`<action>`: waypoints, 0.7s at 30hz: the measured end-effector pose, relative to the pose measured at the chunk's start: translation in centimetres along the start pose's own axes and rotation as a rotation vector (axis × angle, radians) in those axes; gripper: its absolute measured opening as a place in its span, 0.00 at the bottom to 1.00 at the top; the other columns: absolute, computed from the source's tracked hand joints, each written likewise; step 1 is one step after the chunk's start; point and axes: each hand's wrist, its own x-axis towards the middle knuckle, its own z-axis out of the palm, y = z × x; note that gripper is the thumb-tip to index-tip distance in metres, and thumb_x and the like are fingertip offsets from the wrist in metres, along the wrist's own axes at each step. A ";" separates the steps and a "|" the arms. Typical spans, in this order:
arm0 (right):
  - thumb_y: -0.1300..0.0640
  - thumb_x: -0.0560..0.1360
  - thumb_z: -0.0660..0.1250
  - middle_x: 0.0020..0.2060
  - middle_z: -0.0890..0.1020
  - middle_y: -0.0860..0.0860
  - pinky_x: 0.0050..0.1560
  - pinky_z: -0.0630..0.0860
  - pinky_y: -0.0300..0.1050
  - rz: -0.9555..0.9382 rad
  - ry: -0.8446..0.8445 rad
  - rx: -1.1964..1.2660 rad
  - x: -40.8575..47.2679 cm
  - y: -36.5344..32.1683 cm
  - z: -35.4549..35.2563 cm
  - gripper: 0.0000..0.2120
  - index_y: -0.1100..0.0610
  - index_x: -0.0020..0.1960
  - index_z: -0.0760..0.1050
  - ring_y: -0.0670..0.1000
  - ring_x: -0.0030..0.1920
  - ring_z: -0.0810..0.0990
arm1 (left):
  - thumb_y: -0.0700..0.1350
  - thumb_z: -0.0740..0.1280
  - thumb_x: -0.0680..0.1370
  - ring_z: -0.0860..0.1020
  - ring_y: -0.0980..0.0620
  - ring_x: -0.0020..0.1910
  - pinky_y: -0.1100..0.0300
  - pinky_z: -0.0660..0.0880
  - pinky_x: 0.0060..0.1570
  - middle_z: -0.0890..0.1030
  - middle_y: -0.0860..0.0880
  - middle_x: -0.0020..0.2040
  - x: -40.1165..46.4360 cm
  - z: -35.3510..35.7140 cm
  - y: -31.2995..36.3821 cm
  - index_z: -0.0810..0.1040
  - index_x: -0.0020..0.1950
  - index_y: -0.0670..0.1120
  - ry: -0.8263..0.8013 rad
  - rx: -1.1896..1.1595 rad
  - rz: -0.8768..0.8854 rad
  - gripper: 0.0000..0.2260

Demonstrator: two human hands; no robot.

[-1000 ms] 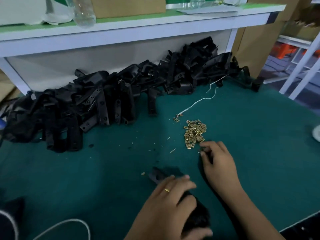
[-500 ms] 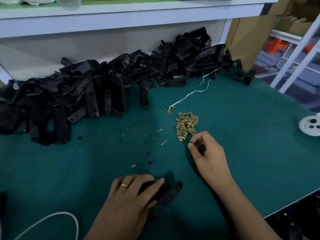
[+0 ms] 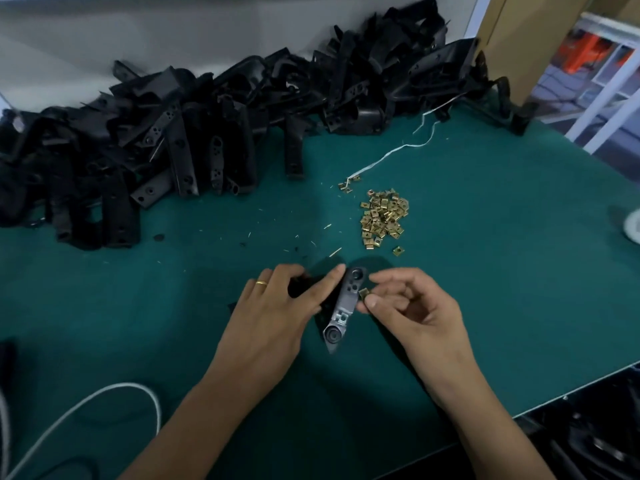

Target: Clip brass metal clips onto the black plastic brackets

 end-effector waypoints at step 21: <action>0.58 0.68 0.83 0.47 0.87 0.61 0.59 0.83 0.57 0.189 -0.054 0.187 0.7 0.1 -0.5 0.18 0.58 0.54 0.82 0.60 0.49 0.88 | 0.47 0.66 0.80 0.74 0.44 0.50 0.45 0.76 0.48 0.75 0.45 0.56 -0.1 -0.3 0.0 0.71 0.77 0.60 0.049 -0.073 0.016 0.24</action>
